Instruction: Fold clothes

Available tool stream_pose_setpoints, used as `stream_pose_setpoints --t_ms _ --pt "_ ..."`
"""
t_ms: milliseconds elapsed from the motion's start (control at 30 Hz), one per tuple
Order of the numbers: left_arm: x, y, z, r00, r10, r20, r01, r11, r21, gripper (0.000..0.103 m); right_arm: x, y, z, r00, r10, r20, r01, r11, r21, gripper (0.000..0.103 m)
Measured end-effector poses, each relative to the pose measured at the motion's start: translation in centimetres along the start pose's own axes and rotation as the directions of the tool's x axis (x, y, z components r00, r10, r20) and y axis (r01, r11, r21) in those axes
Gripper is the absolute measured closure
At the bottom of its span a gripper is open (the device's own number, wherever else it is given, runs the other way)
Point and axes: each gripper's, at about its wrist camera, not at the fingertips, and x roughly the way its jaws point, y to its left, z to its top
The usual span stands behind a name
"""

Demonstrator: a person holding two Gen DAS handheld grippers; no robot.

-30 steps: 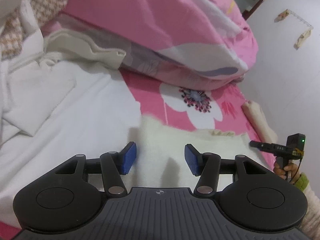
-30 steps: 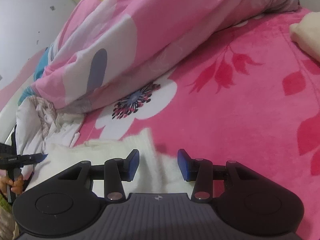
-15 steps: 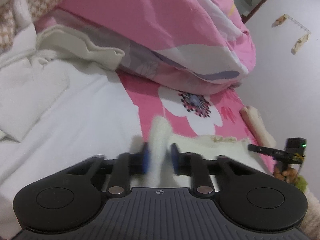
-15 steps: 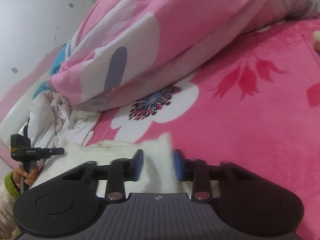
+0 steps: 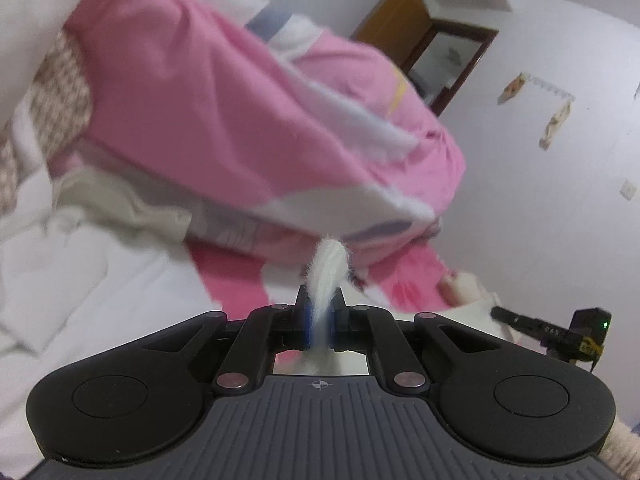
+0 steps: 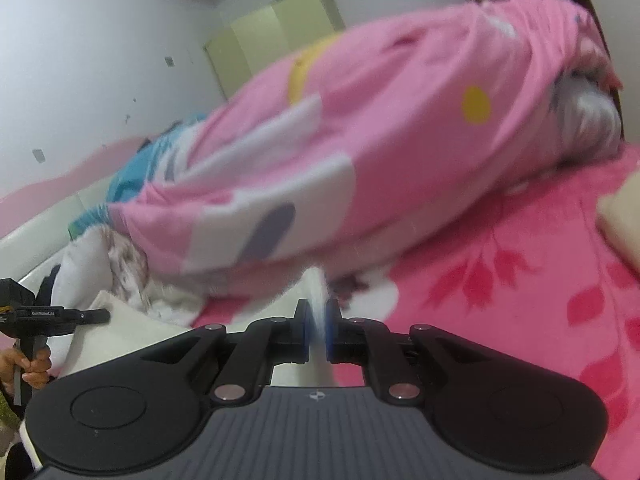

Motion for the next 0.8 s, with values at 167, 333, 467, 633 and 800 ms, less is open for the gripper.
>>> stream_pose_setpoints --t_ms 167,333,467,633,800 --pt "3.7 3.6 -0.5 0.982 0.105 -0.159 -0.129 0.981 -0.144 0.097 2.5 -1.8 0.0 0.998 -0.048 -0.044 0.050 0.997 0.062 0.096" --pt "5.2 6.2 -2.2 0.954 0.130 -0.270 -0.194 0.954 -0.229 0.096 5.2 -4.4 -2.9 0.973 -0.094 -0.211 0.126 0.982 0.144 0.095" --pt "5.4 6.0 -1.7 0.947 0.147 -0.284 -0.213 0.953 -0.216 0.084 5.3 -5.6 -3.4 0.961 -0.087 -0.264 0.142 0.970 0.196 0.091" --pt "3.2 2.1 -1.0 0.947 0.256 -0.193 -0.262 0.965 -0.004 0.069 3.4 -1.4 -1.4 0.951 -0.244 -0.192 0.245 0.969 -0.015 0.080" --pt "3.5 -3.2 -3.9 0.943 0.202 -0.263 -0.156 0.970 0.184 0.068 6.6 6.6 -0.6 0.966 -0.141 -0.218 0.095 0.974 -0.207 0.081"
